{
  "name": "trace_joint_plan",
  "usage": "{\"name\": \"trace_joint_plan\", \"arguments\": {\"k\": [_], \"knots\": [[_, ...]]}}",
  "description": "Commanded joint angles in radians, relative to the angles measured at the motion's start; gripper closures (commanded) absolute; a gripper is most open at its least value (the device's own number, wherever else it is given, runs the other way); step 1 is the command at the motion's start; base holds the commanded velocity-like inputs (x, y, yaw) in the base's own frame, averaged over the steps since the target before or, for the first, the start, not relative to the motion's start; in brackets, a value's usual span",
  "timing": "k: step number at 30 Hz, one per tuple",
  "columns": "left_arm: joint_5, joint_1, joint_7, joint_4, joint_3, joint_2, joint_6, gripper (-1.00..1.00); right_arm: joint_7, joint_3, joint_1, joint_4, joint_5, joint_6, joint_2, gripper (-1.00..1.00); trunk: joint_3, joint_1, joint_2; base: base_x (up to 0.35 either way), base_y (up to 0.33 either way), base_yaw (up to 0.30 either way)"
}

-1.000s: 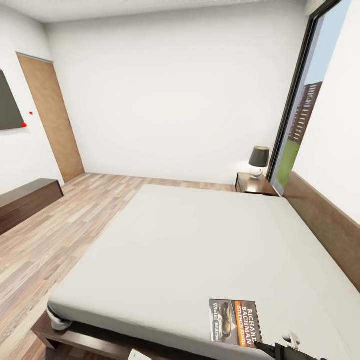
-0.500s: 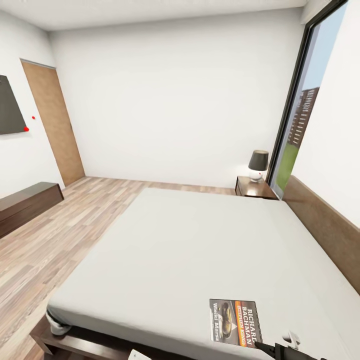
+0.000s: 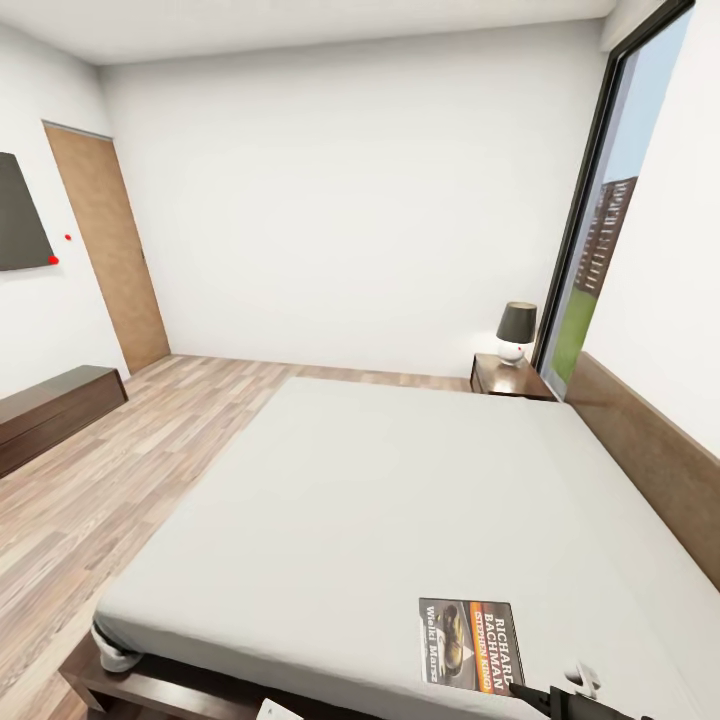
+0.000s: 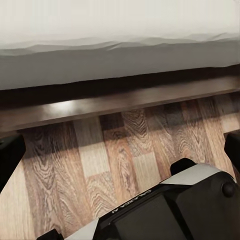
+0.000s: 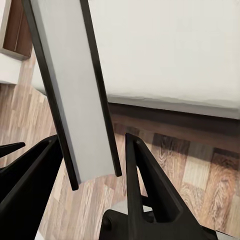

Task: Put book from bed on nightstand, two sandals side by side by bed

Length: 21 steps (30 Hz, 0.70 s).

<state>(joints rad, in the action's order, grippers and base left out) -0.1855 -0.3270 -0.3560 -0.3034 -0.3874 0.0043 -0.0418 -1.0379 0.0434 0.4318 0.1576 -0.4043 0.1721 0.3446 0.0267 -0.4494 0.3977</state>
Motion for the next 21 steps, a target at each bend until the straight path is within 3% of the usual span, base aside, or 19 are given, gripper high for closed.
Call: {"name": "trace_joint_plan", "arguments": {"k": [1,12,21], "knots": [[-0.008,-0.001,-0.001,0.001,-0.005,0.000,-0.003,-1.00,-0.002,0.004,0.001,0.000,-0.010,0.010,0.001,1.00,0.002,-0.001,0.002,0.000,0.000,0.000],[-0.008,-0.001,-0.003,0.002,-0.005,0.000,-0.003,-1.00,-0.002,0.005,0.001,0.001,-0.009,0.010,0.001,1.00,0.002,-0.001,0.002,0.000,0.000,0.002],[-0.007,-0.001,-0.005,0.003,-0.005,0.000,-0.003,-1.00,0.000,0.006,0.001,-0.053,-0.008,0.010,0.001,1.00,0.002,-0.001,0.002,0.000,0.000,0.234]]}}
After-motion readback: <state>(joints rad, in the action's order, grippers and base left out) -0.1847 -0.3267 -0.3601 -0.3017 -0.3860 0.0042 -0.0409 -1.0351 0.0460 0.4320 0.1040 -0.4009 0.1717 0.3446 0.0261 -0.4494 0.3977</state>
